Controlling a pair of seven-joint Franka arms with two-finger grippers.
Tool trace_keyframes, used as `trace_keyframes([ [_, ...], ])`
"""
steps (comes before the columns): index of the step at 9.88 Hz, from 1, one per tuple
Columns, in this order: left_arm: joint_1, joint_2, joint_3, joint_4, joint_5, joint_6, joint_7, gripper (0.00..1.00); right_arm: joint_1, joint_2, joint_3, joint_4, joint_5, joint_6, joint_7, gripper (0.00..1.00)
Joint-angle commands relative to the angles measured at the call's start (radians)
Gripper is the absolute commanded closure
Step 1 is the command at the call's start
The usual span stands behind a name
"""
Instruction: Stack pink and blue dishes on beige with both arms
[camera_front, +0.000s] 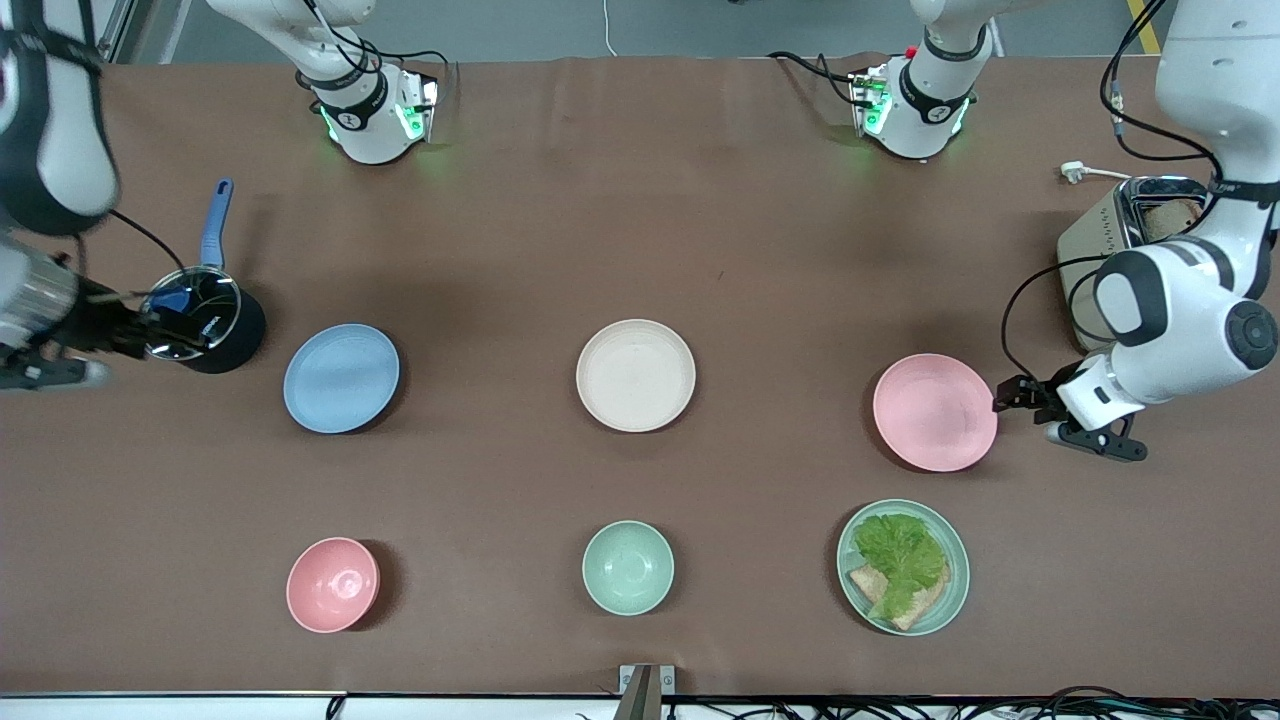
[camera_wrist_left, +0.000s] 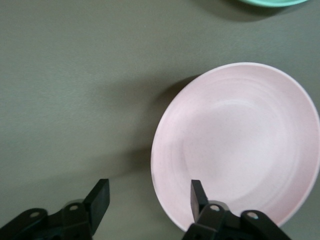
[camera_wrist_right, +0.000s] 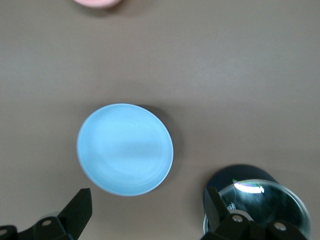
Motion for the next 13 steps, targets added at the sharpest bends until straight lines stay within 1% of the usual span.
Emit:
trace_keyframes([
  [1, 0.005, 0.075, -0.017, -0.004, -0.017, 0.054, 0.022, 0.52, -0.037, 0.109, 0.000, -0.041, 0.104, 0.094, -0.192, 0.00],
  [2, 0.007, 0.083, -0.019, -0.001, -0.017, 0.054, 0.022, 0.59, -0.043, 0.179, -0.016, -0.044, 0.191, 0.143, -0.339, 0.00],
  [3, 0.005, 0.089, -0.019, 0.002, -0.017, 0.053, 0.022, 0.69, -0.045, 0.232, -0.029, -0.049, 0.259, 0.175, -0.452, 0.00],
  [5, -0.007, 0.076, -0.026, 0.007, -0.016, 0.038, 0.023, 0.96, -0.039, 0.290, -0.033, -0.079, 0.371, 0.268, -0.548, 0.00],
  [6, -0.003, 0.026, -0.102, 0.007, -0.025, -0.031, -0.021, 1.00, -0.034, 0.315, -0.033, -0.087, 0.415, 0.298, -0.572, 0.00],
  [7, 0.001, -0.028, -0.158, 0.026, -0.030, -0.145, -0.138, 1.00, -0.031, 0.330, -0.031, -0.089, 0.454, 0.299, -0.610, 0.03],
  [8, -0.002, -0.053, -0.228, 0.040, -0.033, -0.207, -0.240, 1.00, -0.033, 0.347, -0.031, -0.093, 0.476, 0.301, -0.637, 0.10],
  [9, -0.001, -0.065, -0.303, 0.042, -0.033, -0.211, -0.371, 1.00, -0.028, 0.349, -0.031, -0.111, 0.503, 0.299, -0.641, 0.22],
  [10, -0.015, -0.062, -0.372, 0.056, -0.028, -0.208, -0.500, 1.00, -0.024, 0.349, -0.031, -0.116, 0.508, 0.293, -0.639, 0.37],
  [11, -0.066, -0.050, -0.416, 0.075, -0.019, -0.205, -0.640, 1.00, -0.024, 0.349, -0.033, -0.116, 0.508, 0.289, -0.636, 0.55],
  [12, -0.158, -0.033, -0.411, 0.095, -0.010, -0.203, -0.775, 1.00, -0.024, 0.349, -0.033, -0.116, 0.508, 0.286, -0.623, 0.74],
  [13, -0.215, -0.015, -0.411, 0.100, 0.034, -0.179, -0.876, 1.00, -0.027, 0.347, -0.033, -0.112, 0.508, 0.257, -0.601, 0.95],
])
